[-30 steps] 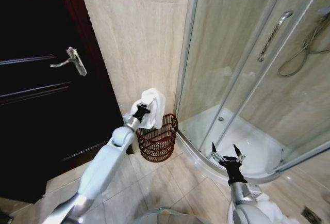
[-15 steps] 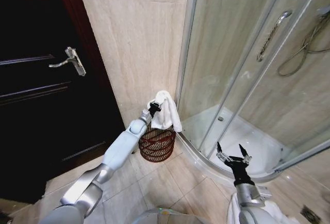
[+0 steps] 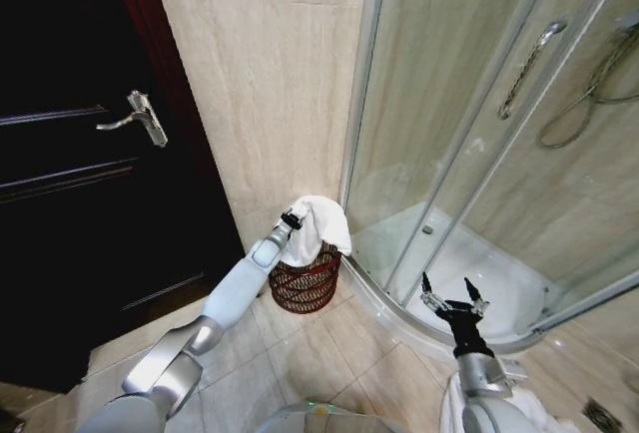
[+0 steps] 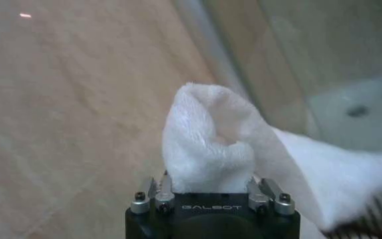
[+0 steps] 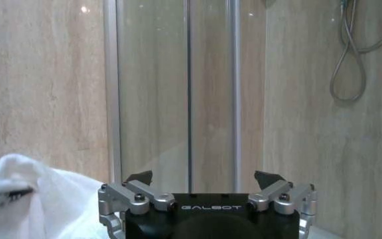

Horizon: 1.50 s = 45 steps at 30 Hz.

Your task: Discard the used towel into the hamper.

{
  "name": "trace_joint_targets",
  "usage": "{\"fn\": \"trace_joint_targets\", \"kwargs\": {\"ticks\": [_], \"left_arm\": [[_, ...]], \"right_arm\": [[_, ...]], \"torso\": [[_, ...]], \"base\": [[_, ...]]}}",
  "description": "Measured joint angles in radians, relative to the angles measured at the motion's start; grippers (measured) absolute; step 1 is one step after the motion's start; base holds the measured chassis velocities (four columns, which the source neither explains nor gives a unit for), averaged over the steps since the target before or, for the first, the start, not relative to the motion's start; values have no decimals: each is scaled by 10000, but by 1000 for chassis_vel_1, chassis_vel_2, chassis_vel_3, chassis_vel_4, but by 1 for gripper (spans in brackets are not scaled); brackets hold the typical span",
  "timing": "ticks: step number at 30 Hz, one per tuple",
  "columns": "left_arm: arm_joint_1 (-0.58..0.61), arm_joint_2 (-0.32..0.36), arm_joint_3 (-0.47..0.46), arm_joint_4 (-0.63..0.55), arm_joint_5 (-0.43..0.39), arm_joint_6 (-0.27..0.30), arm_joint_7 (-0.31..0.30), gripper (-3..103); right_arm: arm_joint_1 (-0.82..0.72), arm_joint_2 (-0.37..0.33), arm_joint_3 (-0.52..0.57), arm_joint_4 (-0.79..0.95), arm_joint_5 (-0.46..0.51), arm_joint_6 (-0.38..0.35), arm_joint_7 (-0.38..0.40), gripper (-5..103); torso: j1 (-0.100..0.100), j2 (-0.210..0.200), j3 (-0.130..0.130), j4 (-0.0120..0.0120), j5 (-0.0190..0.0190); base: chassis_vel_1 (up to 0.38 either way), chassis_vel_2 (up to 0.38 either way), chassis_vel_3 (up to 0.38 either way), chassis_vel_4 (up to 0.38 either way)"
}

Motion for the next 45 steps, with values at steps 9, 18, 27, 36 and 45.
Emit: {"fn": "trace_joint_targets", "kwargs": {"ticks": [9,18,27,36,45], "left_arm": [[576,302,-122,-651,383,-134,1080,80],[1314,655,-424,-1680,-373,-217,1043,100],[3301,665,-1429,-4873,-3093,900,-1028,100],[6573,-56,-3552,-7925,-2629,483,-2427,100],[8671,-962,-6133,-9064,-2499,-79,-2662,100]], "right_arm": [[-25,-125,109,-108,176,61,28,100],[100,-219,-7,-223,212,66,38,100],[192,-373,-83,-177,365,-45,72,100],[129,-408,-339,73,351,-95,74,100],[-22,-270,-318,540,-248,-212,270,100]], "torso": [[0,0,0,-2,-2],[0,0,-1,-1,-2],[0,1,-2,-1,0],[-2,1,-2,4,0],[-1,1,-1,-2,-1]], "base": [[0,0,0,0],[0,0,0,0],[0,0,0,0],[0,0,0,0],[0,0,0,0]]}}
